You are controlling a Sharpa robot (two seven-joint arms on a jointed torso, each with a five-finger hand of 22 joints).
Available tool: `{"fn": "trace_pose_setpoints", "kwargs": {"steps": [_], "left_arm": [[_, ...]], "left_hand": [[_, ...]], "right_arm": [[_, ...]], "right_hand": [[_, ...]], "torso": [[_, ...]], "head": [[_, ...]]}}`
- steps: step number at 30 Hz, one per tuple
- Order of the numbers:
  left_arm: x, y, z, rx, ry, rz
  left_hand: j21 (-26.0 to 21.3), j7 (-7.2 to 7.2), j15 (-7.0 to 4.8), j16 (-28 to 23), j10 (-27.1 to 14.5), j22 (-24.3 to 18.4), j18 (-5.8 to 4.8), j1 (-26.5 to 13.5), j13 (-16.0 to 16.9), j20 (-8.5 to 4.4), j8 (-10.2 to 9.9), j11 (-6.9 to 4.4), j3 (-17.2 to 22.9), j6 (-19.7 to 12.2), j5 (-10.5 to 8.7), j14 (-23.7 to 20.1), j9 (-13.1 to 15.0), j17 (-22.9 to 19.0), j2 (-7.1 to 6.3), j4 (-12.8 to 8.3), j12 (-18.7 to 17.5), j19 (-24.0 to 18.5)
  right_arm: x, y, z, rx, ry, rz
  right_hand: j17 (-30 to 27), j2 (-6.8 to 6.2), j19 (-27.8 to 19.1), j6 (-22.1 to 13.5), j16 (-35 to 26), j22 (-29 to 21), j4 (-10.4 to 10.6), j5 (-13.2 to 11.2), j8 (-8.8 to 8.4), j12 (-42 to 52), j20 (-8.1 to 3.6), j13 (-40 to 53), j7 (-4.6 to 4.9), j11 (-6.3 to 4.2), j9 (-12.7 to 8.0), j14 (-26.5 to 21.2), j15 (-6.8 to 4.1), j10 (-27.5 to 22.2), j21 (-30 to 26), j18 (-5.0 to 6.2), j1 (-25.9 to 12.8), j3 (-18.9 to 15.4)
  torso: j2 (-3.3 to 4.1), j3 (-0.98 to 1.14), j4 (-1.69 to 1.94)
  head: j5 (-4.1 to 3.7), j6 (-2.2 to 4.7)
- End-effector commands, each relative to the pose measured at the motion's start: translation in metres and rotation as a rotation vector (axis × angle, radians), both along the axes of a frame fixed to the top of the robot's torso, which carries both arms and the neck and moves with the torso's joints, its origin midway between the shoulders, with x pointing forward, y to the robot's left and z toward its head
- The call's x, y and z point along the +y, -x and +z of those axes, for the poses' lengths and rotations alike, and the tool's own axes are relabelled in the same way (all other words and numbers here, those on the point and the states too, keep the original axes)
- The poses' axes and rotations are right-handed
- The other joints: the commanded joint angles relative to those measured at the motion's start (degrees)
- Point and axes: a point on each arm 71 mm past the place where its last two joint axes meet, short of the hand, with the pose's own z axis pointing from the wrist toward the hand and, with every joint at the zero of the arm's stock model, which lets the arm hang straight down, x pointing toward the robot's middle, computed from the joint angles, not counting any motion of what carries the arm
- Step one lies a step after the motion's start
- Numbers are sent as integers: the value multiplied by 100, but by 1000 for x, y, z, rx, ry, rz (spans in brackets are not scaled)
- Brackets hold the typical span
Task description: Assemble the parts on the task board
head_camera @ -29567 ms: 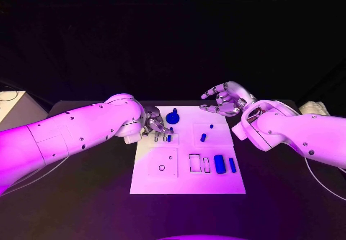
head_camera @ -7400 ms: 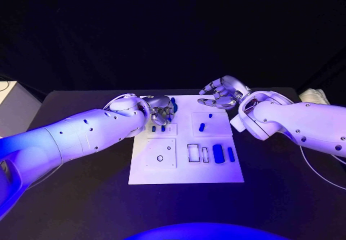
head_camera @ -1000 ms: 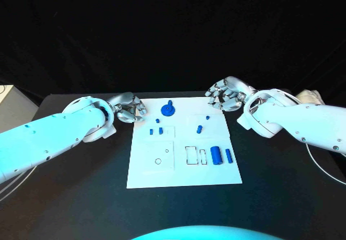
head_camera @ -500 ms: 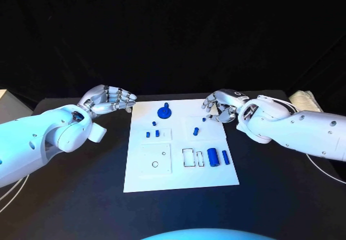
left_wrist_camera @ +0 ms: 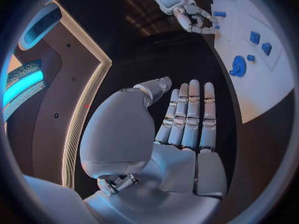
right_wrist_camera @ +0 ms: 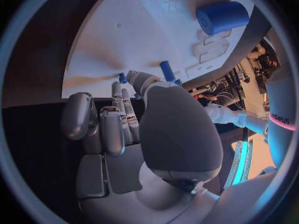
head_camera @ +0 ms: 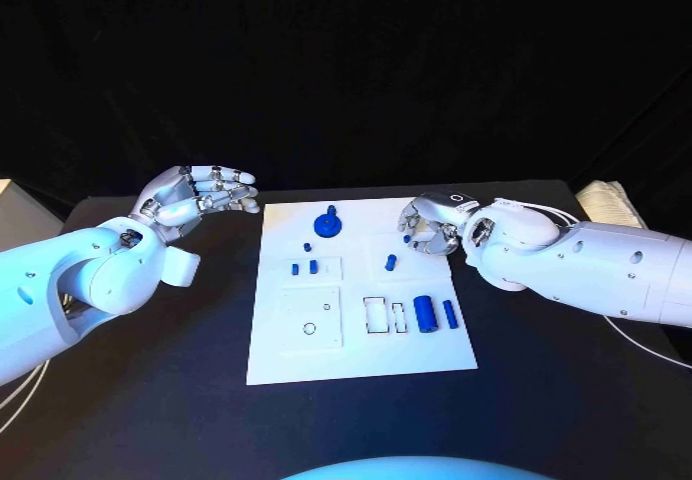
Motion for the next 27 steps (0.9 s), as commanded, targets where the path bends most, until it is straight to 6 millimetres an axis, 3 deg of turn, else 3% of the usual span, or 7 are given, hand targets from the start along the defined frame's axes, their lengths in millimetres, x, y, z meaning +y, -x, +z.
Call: {"fn": "trace_pose_setpoints", "kwargs": {"steps": [1,4,5,6,16,21,27], "left_arm": [[-1,2,4,-18,61,-16],[-1,2,4,-18,62,-15],[-1,3,4,-18,62,-14],[-1,3,4,-18,62,-13],[1,3,4,-17,57,-3],[2,3,4,-14,54,1],[3,2,3,-12,50,9]], "left_hand": [[-59,-20,-16,-128,68,-51,78,38,0,-18,27,-4,20,12,15,126,9,2,-30,11,-83,105],[-124,-17,8,-323,119,-105,74,48,1,-30,25,1,9,23,21,97,13,-22,-20,3,-168,177],[-133,-12,8,-346,126,-113,74,51,1,-33,24,3,7,24,21,109,13,-22,-16,0,-183,191],[-139,-11,8,-357,130,-118,74,52,1,-34,23,4,5,24,20,119,12,-21,-16,-2,-191,198],[-191,2,19,-472,123,-159,70,52,0,-41,16,20,-13,34,20,157,11,-15,-4,-6,-273,245],[-202,6,23,-498,117,-167,69,52,0,-41,16,25,-16,37,20,158,11,-14,1,-6,-290,253],[-214,14,24,-525,109,-177,69,64,1,-44,14,30,-15,41,20,172,11,-9,11,-14,-312,265]], "right_arm": [[1,0,-5,11,67,-8],[3,0,-7,8,73,-6],[4,-1,-8,7,76,-7],[4,-1,-8,5,78,-8],[7,-3,-11,-13,100,-17],[9,-2,-13,-11,96,-16],[10,-1,-14,-11,92,-27]], "right_hand": [[20,28,55,60,29,161,-15,39,22,-28,-6,-36,-1,5,3,249,25,73,52,-36,-61,24],[16,87,82,140,31,194,-29,63,44,-53,-20,-114,-12,-9,14,258,10,171,100,-45,-48,126],[6,95,99,164,25,216,-49,-133,34,-100,-31,-191,-12,-19,10,259,9,221,127,-50,-45,237],[5,92,101,170,25,219,-49,-147,34,-107,-30,-202,-12,-16,11,259,7,228,129,-51,-52,250],[-14,141,141,287,13,277,-97,-161,59,-165,-41,-332,-32,-38,28,258,-16,377,207,-66,-83,458],[6,320,253,574,31,445,-222,-429,211,-125,-90,-361,-138,-153,129,271,-120,771,490,-119,-99,654],[-166,496,356,784,-70,597,-415,-346,398,-123,-172,-305,-234,-280,304,252,-243,1137,747,-164,-121,751]], "torso": [[1,4,7],[4,8,5],[4,10,2],[5,11,1],[7,21,-4],[13,27,-8],[3,20,-5]], "head": [[-6,-7],[8,-11],[8,-10],[6,-10],[8,-11],[10,-23],[8,-45]]}}
